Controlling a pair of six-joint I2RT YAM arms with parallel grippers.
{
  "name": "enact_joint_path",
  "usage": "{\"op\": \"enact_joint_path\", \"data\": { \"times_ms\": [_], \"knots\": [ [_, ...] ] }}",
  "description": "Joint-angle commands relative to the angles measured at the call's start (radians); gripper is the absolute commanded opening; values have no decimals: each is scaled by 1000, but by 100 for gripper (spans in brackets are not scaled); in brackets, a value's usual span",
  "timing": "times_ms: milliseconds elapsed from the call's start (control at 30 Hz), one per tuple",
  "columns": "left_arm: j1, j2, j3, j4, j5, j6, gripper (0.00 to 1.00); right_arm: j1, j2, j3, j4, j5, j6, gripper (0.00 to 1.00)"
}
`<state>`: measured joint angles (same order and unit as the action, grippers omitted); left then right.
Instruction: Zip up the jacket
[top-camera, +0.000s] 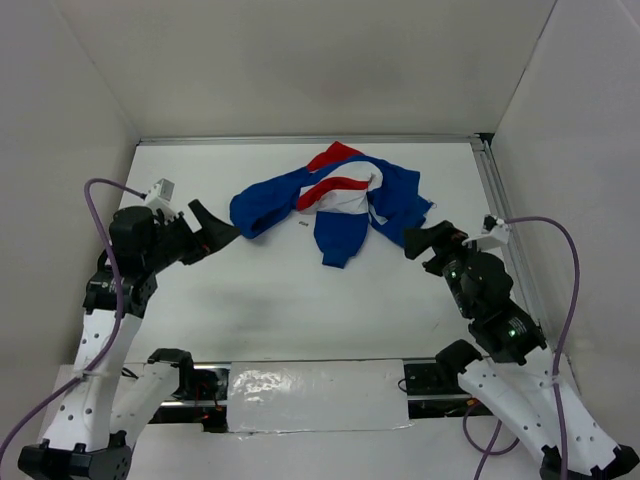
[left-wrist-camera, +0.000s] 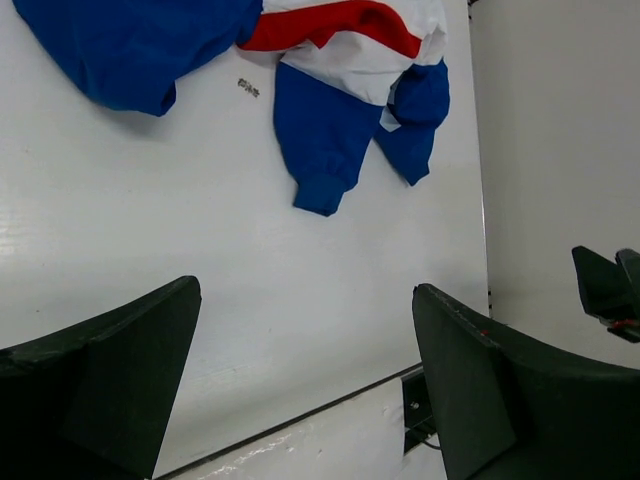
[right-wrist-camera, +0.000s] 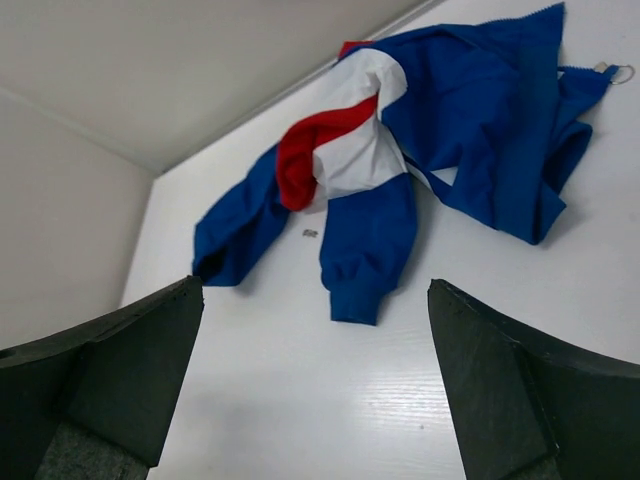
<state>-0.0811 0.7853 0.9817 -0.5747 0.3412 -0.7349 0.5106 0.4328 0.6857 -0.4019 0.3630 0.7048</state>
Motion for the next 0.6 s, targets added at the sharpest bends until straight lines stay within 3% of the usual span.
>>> {"op": "enact_joint_path", "data": {
  "times_ms": [0,133,267,400,567],
  "knots": [
    [6,-43,-66,174,94,-9,99,5,75,60,-12,51,-56,100],
    [1,27,-116,271,215,-9,99,-12,191,84,-11,131,-48,100],
    [-11,218,-107,220,197,-50,99,-70,348,153,-23,123,-18,100],
    [-62,463,-112,266,118,-54,99,-185,571,215,18,4,-76,100],
    [-63,767,38,320,75,-38,99,-366,838,334,113,-179,-99,100]
  ]
}}
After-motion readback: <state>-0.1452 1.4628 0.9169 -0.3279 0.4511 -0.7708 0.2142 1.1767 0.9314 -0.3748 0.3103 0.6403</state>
